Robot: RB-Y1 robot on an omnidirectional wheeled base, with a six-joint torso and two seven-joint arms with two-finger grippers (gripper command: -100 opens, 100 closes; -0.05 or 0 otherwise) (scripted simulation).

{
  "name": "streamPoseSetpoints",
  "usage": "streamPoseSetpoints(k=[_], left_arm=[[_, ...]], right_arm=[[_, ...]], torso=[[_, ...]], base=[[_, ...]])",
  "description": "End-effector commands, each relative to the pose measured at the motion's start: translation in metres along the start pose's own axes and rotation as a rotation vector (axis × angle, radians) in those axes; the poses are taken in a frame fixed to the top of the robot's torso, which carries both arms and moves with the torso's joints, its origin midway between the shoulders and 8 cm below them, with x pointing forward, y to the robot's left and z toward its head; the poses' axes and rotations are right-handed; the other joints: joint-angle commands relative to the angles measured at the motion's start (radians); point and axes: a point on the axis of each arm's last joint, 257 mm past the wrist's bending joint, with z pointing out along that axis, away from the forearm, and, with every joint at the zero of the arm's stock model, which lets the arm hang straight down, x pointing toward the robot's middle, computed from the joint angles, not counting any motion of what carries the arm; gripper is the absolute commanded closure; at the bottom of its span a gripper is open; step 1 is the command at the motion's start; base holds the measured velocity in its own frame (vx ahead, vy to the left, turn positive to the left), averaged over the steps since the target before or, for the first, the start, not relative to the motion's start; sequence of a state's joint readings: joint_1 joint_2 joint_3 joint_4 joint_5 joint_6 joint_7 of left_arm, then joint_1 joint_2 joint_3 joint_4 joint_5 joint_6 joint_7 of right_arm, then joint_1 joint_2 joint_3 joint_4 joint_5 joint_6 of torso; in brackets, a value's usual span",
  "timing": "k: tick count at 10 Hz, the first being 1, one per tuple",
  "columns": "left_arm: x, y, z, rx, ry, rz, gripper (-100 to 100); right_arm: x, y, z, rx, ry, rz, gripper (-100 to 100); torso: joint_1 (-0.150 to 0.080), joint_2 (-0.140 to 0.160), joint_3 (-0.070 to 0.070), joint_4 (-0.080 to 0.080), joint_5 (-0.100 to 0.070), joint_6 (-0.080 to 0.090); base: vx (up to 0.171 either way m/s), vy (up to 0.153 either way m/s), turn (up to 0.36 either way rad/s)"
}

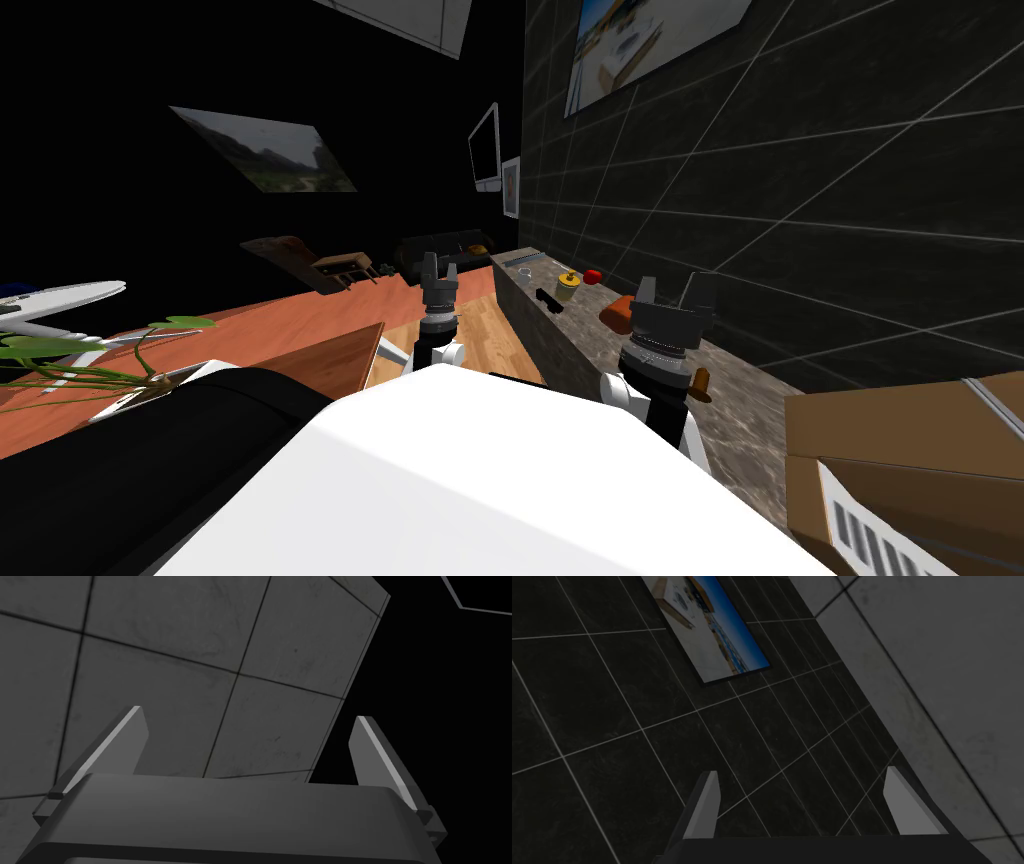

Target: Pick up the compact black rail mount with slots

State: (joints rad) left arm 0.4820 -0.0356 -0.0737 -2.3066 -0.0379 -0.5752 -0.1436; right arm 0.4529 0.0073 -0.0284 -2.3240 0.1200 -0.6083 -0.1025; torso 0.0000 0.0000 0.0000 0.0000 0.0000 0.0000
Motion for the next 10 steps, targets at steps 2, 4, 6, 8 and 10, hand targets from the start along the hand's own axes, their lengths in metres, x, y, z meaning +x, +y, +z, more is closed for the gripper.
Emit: streamPoseSetpoints(k=[2, 4, 6, 8, 10], left_arm=[[0.0, 0.0, 0.0, 0.0, 0.0, 0.0, 0], [0.0, 0.0, 0.0, 0.0, 0.0, 0.0, 0], [0.0, 0.0, 0.0, 0.0, 0.0, 0.0, 0], [0.0, 0.0, 0.0, 0.0, 0.0, 0.0, 0], [0.0, 0.0, 0.0, 0.0, 0.0, 0.0, 0]], right_arm=[[0.004, -0.01, -0.009, 0.044, 0.062, -0.045, -100], [0.005, -0.025, -0.023, 0.109, 0.115, -0.101, -100], [0.001, -0.043, -0.044, 0.199, 0.163, -0.17, -100], [-0.003, -0.053, -0.057, 0.252, 0.185, -0.209, -100], [-0.008, -0.063, -0.071, 0.31, 0.207, -0.25, -100]], torso=[[0.0, 0.0, 0.0, 0.0, 0.0, 0.0], [0.001, -0.001, -0.001, 0.0, 0.0, 0.0], [0.002, -0.002, -0.001, 0.0, 0.0, 0.0], [0.003, -0.003, -0.001, -0.001, 0.001, 0.0], [0.002, -0.001, -0.001, 0.0, 0.0, 0.0]], base=[[0.017, 0.015, 0.036], [0.028, 0.03, 0.055], [0.036, 0.039, 0.057], [0.035, 0.039, 0.061], [0.02, 0.024, 0.041]])
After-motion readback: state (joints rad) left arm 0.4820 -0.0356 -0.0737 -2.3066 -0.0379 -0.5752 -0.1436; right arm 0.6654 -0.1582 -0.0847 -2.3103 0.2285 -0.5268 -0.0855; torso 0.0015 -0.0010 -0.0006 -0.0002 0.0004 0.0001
